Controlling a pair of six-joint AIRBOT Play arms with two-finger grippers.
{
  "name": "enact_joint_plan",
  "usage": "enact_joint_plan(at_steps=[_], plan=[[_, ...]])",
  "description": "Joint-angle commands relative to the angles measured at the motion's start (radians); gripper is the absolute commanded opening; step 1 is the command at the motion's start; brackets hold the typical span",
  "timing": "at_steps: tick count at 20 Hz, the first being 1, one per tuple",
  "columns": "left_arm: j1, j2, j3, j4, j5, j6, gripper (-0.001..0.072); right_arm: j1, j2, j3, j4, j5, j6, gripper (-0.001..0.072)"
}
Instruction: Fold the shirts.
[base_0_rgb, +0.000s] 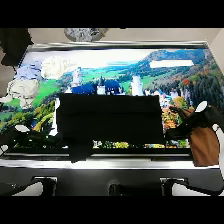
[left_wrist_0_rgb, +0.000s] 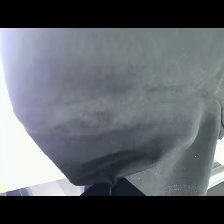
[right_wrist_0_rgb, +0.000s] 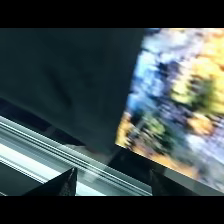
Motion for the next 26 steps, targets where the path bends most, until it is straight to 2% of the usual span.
enact_joint_plan(at_steps=[1,5,7,8,9,10,11,14,16,19,21,24,26], plan=[[0.001,0.000,-0.003,0.007,0.021,0.005,0.0034,0.000,0.010,-0.077,0.077,-0.077,-0.011,0.0563],[0.001,0.002,-0.002,0.007,0.010,0.016,0.0034,0.000,0.008,-0.117,0.138,-0.170,0.026,0.0560],[0.001,0.002,-0.002,0.007,0.012,0.016,0.0034,0.000,-0.007,-0.139,0.187,-0.189,0.027,0.0517],[0.001,0.002,-0.002,0.007,0.012,0.024,0.0034,0.000,-0.019,-0.150,0.201,-0.190,0.034,0.0451],[0.001,0.002,-0.002,0.007,0.012,0.035,0.0034,0.000,-0.027,-0.157,0.203,-0.186,0.034,0.0324],[0.001,0.002,0.000,0.007,0.010,0.049,0.0033,0.000,-0.030,-0.161,0.199,-0.179,0.032,0.0155],[0.002,0.002,0.009,0.007,0.009,0.063,0.0032,0.000,-0.027,-0.155,0.181,-0.176,0.029,0.0033],[0.003,0.040,0.099,0.008,-0.009,0.093,0.0030,-0.002,0.010,-0.085,0.167,-0.171,-0.056,0.0030],[0.003,0.084,0.196,0.007,-0.045,0.080,0.0029,-0.001,0.040,0.005,0.171,-0.143,-0.048,0.0030],[0.002,0.091,0.357,0.007,-0.039,0.011,0.0027,0.000,0.016,0.177,0.195,-0.114,-0.008,0.0030],[-0.009,0.035,0.478,0.008,-0.003,-0.010,0.0027,0.003,-0.052,0.290,0.195,-0.127,0.021,0.0030],[-0.050,-0.127,0.671,0.008,-0.026,-0.032,0.0027,0.062,-0.204,0.491,0.189,-0.143,0.031,0.0031],[-0.076,-0.257,0.805,0.008,-0.043,-0.068,0.0028,0.104,-0.303,0.599,0.139,-0.177,0.087,0.0031]])
